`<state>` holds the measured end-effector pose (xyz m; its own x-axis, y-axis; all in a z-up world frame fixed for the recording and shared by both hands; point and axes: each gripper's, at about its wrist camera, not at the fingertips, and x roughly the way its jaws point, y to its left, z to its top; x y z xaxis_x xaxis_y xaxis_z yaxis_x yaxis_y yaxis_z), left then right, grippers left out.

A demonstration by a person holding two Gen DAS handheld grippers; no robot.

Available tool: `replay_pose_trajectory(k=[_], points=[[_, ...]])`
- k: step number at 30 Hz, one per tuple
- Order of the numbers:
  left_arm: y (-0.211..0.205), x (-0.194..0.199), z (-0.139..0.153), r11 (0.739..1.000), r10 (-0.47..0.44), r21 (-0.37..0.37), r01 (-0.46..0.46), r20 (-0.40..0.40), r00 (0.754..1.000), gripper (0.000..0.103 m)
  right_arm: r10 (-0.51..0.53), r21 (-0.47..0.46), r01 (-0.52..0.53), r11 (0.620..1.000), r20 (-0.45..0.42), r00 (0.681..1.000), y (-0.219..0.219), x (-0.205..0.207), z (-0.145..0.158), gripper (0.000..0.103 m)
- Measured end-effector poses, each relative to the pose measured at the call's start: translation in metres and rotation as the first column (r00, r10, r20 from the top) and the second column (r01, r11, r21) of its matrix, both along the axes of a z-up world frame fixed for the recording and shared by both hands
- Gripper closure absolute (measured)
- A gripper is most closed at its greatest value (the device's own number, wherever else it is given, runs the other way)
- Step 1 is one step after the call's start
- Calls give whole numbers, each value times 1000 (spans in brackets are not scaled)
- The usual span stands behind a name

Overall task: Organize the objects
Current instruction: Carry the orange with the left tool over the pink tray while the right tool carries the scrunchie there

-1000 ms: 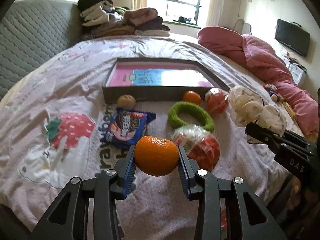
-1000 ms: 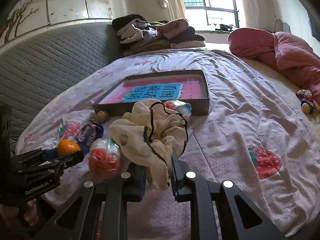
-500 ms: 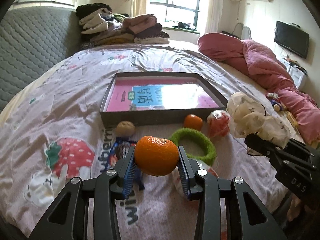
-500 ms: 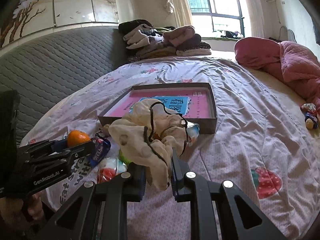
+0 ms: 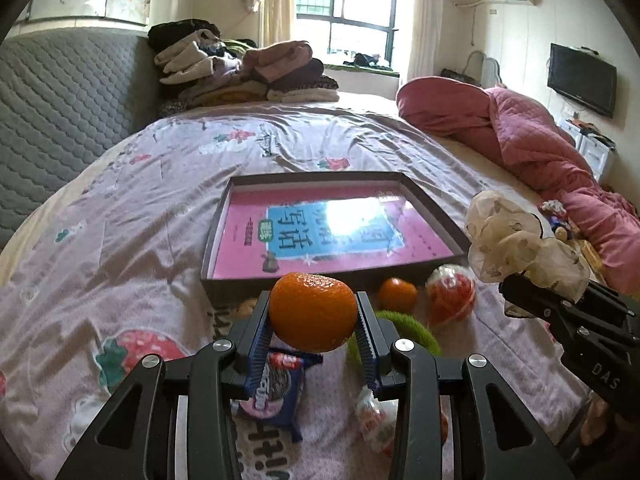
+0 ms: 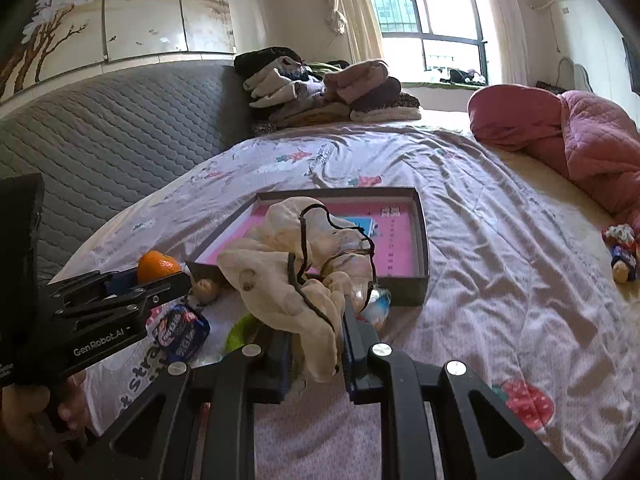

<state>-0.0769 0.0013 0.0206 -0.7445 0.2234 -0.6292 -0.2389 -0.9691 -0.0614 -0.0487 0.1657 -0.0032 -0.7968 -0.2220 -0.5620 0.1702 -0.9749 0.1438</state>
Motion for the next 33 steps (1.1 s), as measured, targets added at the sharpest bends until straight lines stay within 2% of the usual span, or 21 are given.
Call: replay_pose_trajectory(k=[6, 13, 21, 25, 33], points=[[1, -16, 16, 1000, -12, -8, 12, -39, 999, 63, -8, 9, 8, 1000, -23, 1000, 0, -14, 9, 83], [-5, -38, 25, 1000, -18, -4, 18, -40, 999, 63, -26, 19, 27, 999, -52, 998, 1, -34, 21, 83], [-9, -58, 25, 1000, -1, -2, 1, -20, 1000, 63, -39, 36, 43, 998, -96, 995, 3, -55, 38, 83], [-10, -69, 26, 1000, 7, -17, -8, -34, 999, 63, -47, 48, 53, 997, -115, 992, 7, -66, 45, 83], [-12, -100, 28, 998, 31, -56, -33, -47, 998, 63, -56, 52, 61, 997, -104, 993, 16, -85, 46, 82]])
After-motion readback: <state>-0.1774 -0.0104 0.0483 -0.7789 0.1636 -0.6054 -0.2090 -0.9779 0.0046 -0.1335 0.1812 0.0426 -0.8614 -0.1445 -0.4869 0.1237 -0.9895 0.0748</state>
